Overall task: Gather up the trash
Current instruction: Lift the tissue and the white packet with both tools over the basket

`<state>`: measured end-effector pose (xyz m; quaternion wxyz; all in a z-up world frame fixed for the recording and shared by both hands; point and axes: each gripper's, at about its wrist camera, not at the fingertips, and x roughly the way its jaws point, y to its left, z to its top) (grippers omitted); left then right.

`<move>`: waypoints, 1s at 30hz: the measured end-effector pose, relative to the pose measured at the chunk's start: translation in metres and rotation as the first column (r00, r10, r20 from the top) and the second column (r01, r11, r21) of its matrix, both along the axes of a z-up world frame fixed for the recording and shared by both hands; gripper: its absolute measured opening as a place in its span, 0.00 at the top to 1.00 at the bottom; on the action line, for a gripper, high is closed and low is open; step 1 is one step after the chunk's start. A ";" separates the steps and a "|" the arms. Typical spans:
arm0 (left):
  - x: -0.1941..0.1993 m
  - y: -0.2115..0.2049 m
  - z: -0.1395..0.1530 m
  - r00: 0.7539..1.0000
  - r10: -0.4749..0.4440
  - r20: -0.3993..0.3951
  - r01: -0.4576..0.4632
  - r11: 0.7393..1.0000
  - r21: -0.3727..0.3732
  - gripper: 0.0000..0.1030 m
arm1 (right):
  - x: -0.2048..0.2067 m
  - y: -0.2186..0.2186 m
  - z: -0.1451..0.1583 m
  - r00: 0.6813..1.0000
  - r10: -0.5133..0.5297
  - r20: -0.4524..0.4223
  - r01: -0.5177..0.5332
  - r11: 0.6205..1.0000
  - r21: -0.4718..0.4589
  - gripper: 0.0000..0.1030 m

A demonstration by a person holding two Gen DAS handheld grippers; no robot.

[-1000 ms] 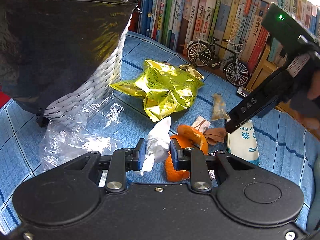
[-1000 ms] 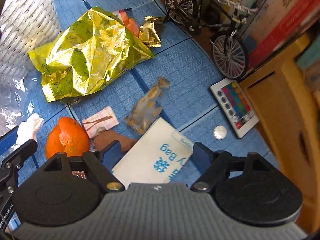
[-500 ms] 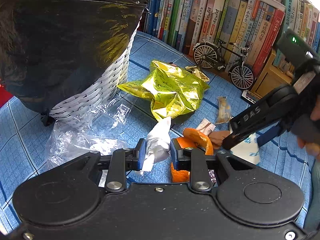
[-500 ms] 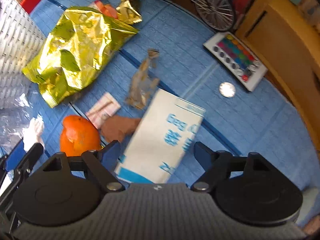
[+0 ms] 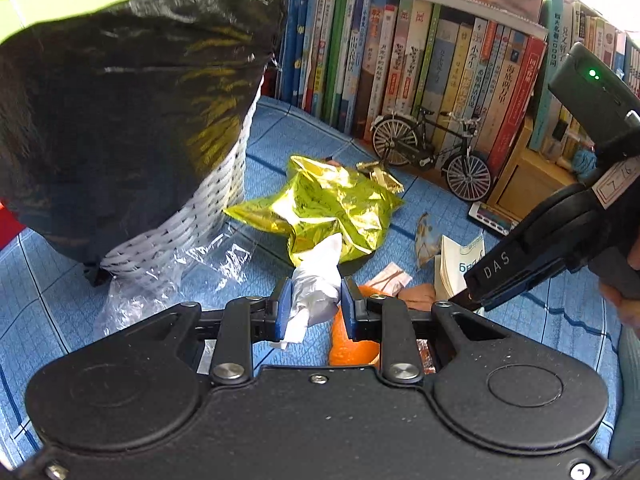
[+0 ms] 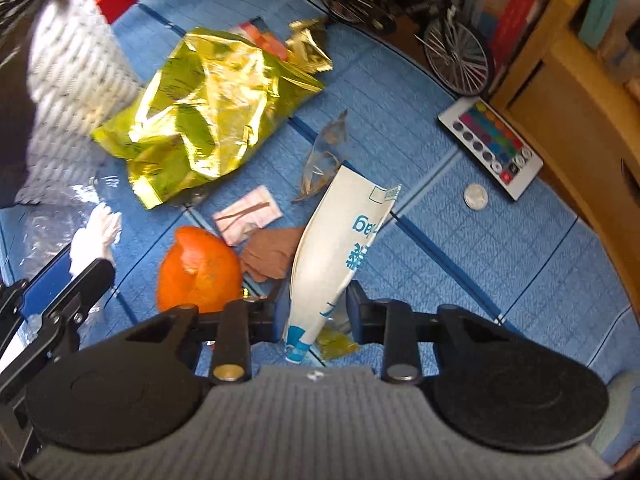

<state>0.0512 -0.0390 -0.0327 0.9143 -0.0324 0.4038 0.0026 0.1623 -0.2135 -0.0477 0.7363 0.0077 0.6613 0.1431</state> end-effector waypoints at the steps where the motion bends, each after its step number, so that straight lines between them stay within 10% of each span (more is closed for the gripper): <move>1: 0.000 0.000 0.001 1.000 0.000 0.006 0.000 1.000 0.001 0.76 | -0.001 0.000 0.003 1.000 0.002 0.000 -0.002 1.000 0.003 0.70; 13: 0.002 -0.001 0.032 0.996 -0.005 0.090 0.005 1.000 -0.008 0.76 | -0.008 0.014 0.072 0.992 0.103 0.080 -0.104 0.994 0.018 0.78; 30: -0.003 0.026 0.179 0.961 -0.034 0.276 0.019 0.998 0.060 0.77 | 0.002 0.028 0.227 0.934 0.056 0.352 -0.161 0.948 0.275 0.78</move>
